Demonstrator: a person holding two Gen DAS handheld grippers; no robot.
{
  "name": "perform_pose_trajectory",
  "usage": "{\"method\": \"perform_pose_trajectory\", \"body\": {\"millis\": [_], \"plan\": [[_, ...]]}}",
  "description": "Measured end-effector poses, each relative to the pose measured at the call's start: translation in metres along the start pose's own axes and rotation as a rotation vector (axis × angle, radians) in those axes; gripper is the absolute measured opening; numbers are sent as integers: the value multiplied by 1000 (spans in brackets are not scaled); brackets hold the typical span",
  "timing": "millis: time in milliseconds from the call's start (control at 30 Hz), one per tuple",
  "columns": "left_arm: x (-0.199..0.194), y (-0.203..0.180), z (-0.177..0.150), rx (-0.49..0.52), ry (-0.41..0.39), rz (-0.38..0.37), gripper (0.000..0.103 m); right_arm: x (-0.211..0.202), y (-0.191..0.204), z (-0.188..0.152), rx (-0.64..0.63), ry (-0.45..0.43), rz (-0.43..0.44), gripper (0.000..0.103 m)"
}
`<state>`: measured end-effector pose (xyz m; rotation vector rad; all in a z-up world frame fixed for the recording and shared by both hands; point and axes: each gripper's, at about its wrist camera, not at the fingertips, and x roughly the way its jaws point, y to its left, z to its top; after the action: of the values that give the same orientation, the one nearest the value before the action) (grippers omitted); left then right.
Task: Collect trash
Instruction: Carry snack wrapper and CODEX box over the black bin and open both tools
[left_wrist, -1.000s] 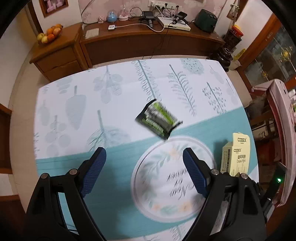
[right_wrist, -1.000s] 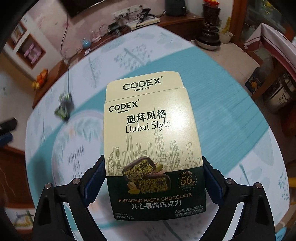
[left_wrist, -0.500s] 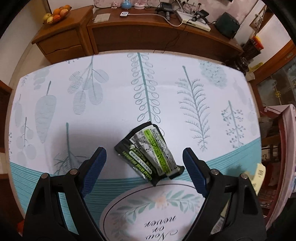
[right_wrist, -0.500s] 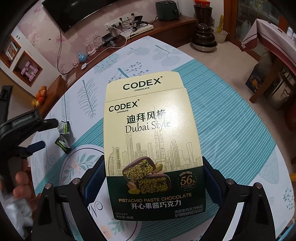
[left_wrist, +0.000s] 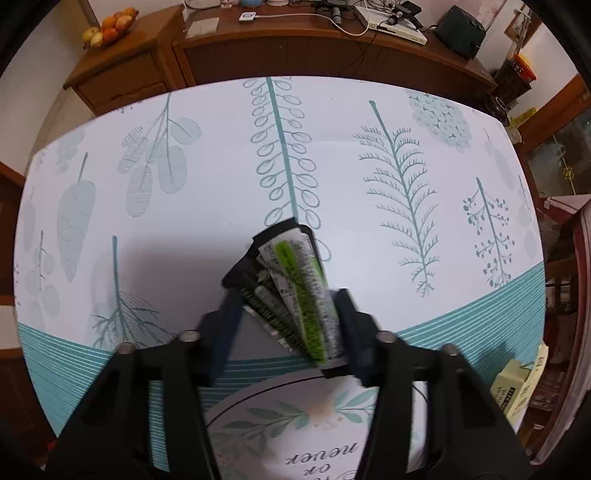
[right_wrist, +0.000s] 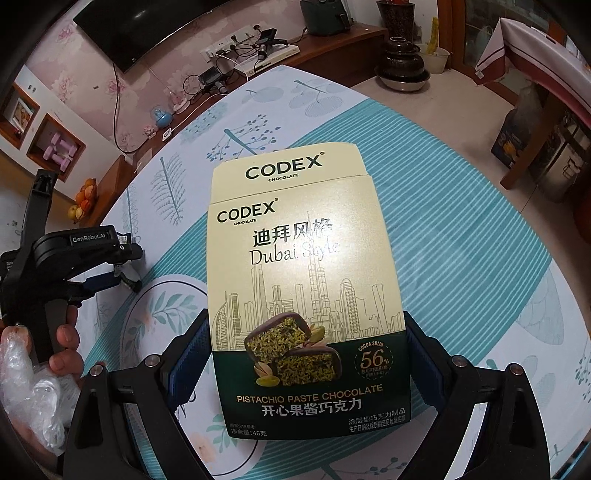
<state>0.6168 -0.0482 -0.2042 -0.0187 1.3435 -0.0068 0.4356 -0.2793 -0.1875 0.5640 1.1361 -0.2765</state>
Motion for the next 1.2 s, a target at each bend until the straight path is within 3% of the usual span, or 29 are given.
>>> {"method": "perform_pose_trajectory", "body": {"millis": [133,433,867,1033,1200], "plan": [[-3,-6,-7,67,-26,-3,11,-1,-3,-7,5,3,9,94],[-24,0,-42,174,-13,-8,7,-9,-7,-30,16,23,59,94],[-101,35,-181,308,13,-80,7,-40,-23,-103,11,102,148,94],[-139,49,-249,297,10,-104,7,-62,-38,-141,25,134,204,94],[-181,58,-318,282,-41,-95,7,-99,-53,-178,9,144,288,94]]}}
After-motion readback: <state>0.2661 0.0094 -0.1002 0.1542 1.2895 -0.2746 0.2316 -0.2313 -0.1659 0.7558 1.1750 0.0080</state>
